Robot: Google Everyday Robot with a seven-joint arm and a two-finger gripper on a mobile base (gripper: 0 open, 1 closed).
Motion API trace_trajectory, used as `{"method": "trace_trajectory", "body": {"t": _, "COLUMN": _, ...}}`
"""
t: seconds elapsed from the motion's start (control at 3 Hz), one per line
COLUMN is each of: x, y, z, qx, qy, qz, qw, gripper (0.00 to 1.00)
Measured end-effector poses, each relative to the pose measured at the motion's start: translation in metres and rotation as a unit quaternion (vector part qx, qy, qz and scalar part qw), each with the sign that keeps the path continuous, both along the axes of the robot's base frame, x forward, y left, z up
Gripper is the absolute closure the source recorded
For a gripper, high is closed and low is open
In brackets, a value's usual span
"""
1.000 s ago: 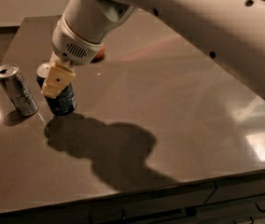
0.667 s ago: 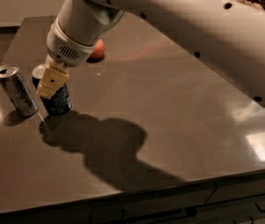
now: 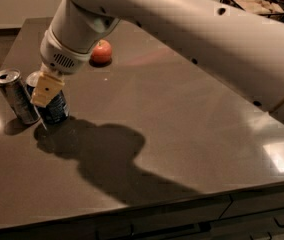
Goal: Move pepsi can near redbull can
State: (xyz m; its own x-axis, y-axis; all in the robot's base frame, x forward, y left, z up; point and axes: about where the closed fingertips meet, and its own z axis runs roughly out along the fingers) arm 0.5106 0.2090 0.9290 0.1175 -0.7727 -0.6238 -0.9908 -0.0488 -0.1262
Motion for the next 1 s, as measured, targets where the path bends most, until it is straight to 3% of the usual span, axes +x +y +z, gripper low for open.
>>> {"method": "trace_trajectory", "body": {"t": 0.33, "x": -0.0007, "y": 0.0075, "z": -0.0067, "qx": 0.000, "qy": -0.005, "qz": 0.000, "qw": 1.0000, "gripper": 0.83}}
{"method": "trace_trajectory", "body": {"t": 0.67, "x": 0.0003, "y": 0.0117, "z": -0.0113, "qx": -0.004, "qy": -0.010, "qz": 0.001, "qw": 0.9999, "gripper": 0.59}}
{"method": "trace_trajectory", "body": {"t": 1.0, "x": -0.0015, "y": 0.0127, "z": -0.0106, "qx": -0.004, "qy": -0.011, "qz": 0.003, "qw": 0.9999, "gripper": 0.29}}
